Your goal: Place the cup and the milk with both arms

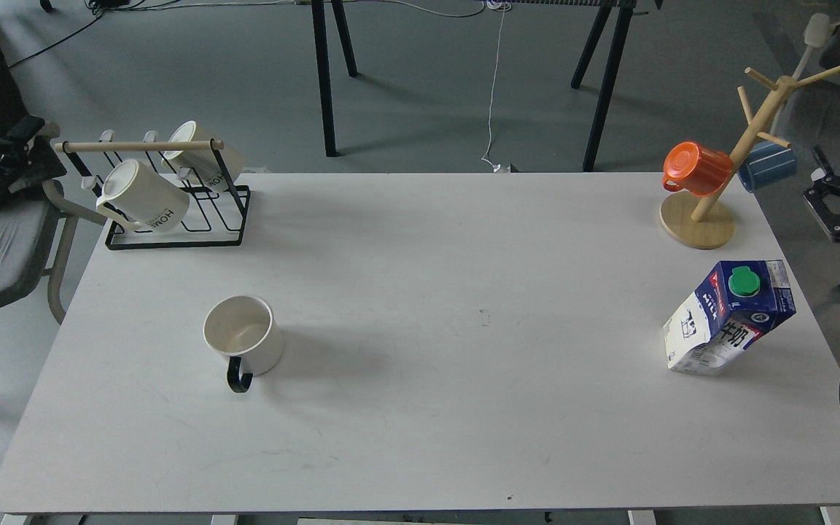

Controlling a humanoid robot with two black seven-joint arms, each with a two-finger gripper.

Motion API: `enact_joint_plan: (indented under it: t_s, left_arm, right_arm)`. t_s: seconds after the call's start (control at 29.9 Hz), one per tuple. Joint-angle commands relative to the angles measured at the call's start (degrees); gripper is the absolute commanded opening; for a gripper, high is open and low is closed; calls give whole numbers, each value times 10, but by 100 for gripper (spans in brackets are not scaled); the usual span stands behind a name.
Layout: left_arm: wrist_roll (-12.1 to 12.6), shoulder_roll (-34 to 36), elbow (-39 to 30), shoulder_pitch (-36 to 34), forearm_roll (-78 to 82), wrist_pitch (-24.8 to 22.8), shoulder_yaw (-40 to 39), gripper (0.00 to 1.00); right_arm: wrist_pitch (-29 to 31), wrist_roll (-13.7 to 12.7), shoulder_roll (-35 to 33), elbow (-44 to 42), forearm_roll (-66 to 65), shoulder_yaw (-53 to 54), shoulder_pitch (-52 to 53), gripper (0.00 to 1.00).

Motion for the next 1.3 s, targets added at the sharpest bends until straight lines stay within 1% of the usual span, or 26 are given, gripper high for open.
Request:
enact_joint_plan:
  t_s: [0.0, 0.07, 0.13, 0.27, 0.3, 0.33, 0.4, 0.47, 0.53, 0.6, 0.74, 0.87, 0.97, 1.07, 1.27]
  left_arm:
    - [0, 22, -66, -28, 162, 0, 1, 100]
    - [0, 52, -128, -29, 223, 0, 1, 100]
    - [0, 85, -205, -28, 293, 0, 4, 100]
    - [0, 123, -314, -13, 413, 0, 15, 100]
    - [0, 125, -326, -7, 440, 17, 24, 100]
    - [0, 128, -333, 2, 474, 51, 40, 100]
    - [0, 125, -334, 11, 569, 145, 73, 100]
    - [0, 120, -330, 15, 655, 224, 96, 100]
    - [0, 109, -324, 23, 707, 266, 115, 100]
    - [0, 87, -306, 36, 722, 277, 120, 100]
    - [0, 49, -269, 40, 742, 276, 121, 100]
    - [0, 15, -265, 44, 746, 272, 124, 100]
    - [0, -11, -229, 46, 752, 269, 124, 100]
    - [0, -30, -204, 52, 752, 269, 126, 100]
    - [0, -58, -184, 75, 760, 269, 130, 100]
  right_arm:
    - [0, 3, 0, 1, 3, 2, -14, 99]
    - [0, 4, 0, 2, 4, 5, -22, 98]
    - [0, 4, 0, 1, 5, 7, -31, 98]
    - [0, 8, 0, 1, 24, 13, -46, 98]
    - [0, 8, 0, 1, 32, 16, -51, 98]
    - [0, 8, 0, 2, 39, 17, -57, 98]
    - [0, 8, 0, 2, 56, 17, -72, 99]
    - [0, 8, 0, 2, 65, 18, -87, 98]
    - [0, 8, -1, 1, 67, 22, -100, 99]
    - [0, 8, -1, 1, 67, 32, -113, 98]
    - [0, 8, -1, 1, 67, 37, -118, 99]
    - [0, 7, -1, 1, 67, 48, -117, 98]
    - [0, 6, -1, 1, 67, 63, -116, 98]
    - [0, 5, -1, 1, 67, 69, -109, 98]
    - [0, 4, 0, 0, 67, 69, -96, 98]
